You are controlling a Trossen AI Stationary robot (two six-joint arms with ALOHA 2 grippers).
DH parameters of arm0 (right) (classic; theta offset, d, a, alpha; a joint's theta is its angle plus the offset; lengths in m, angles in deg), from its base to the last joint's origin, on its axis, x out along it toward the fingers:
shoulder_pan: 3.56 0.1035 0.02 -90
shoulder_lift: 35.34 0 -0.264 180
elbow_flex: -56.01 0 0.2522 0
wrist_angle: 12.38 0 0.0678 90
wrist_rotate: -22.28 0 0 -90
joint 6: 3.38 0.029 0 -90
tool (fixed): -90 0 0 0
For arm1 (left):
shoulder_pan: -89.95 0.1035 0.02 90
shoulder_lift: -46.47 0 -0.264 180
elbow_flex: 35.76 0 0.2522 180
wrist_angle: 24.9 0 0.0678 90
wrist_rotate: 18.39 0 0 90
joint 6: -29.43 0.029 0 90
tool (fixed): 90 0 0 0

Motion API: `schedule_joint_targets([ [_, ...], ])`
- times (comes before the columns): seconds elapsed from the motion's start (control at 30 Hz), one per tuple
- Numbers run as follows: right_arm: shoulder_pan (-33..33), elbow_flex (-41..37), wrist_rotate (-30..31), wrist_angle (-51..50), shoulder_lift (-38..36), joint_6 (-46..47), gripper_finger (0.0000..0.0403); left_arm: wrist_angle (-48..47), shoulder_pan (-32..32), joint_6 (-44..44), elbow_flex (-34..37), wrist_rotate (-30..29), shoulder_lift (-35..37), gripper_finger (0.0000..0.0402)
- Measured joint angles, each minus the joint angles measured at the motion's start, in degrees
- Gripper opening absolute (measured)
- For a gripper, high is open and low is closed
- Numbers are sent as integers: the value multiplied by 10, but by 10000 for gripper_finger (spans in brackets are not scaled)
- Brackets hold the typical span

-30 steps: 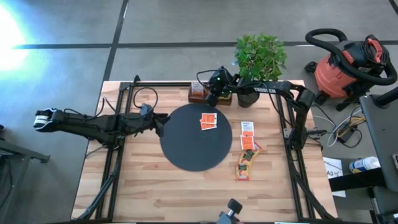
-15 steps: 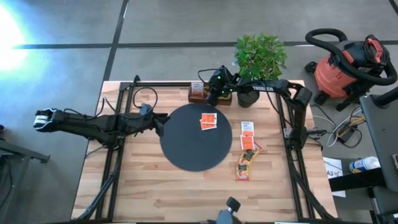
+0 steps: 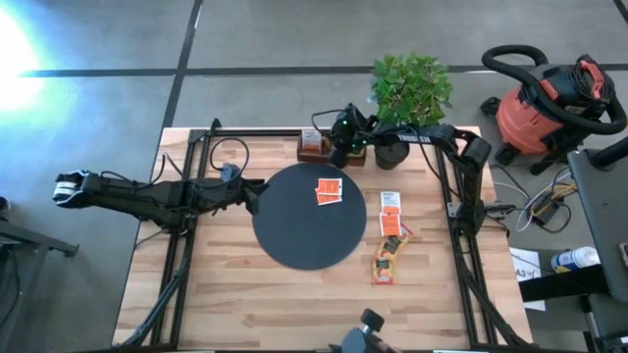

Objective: Pick & Place Tea
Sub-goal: Put the orange tea bag into the middle section of the brown wooden organizer, then put the white tea bag into the left section of the brown wooden organizer

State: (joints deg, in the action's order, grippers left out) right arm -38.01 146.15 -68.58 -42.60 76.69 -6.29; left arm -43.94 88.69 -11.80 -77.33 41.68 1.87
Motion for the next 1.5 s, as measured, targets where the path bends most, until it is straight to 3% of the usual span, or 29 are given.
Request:
schedule_joint_targets([
  [0.23, 1, 0, 14, -13, 0, -37, 96, 0, 0, 2, 0, 0, 0, 106],
  [0.37, 1, 11, 26, -15, -3, -39, 113, 0, 0, 0, 0, 0, 0, 106],
  [0.63, 15, 48, 24, -14, -43, -91, 108, 1, 0, -2, 0, 0, 0, 106],
  [0.77, 42, 65, -20, -47, -57, -88, 107, 2, 0, 8, 0, 6, -7, 106],
  [1.03, 141, 74, -112, -144, -57, -10, 107, 25, 1, 27, 0, 20, -69, 106],
  [1.17, 193, 72, -123, -208, -57, 26, 101, 82, 1, 68, 0, 27, -118, 106],
  [1.5, 272, 55, -156, -333, -55, 142, 80, 159, 1, 126, 0, 119, -239, 106],
])
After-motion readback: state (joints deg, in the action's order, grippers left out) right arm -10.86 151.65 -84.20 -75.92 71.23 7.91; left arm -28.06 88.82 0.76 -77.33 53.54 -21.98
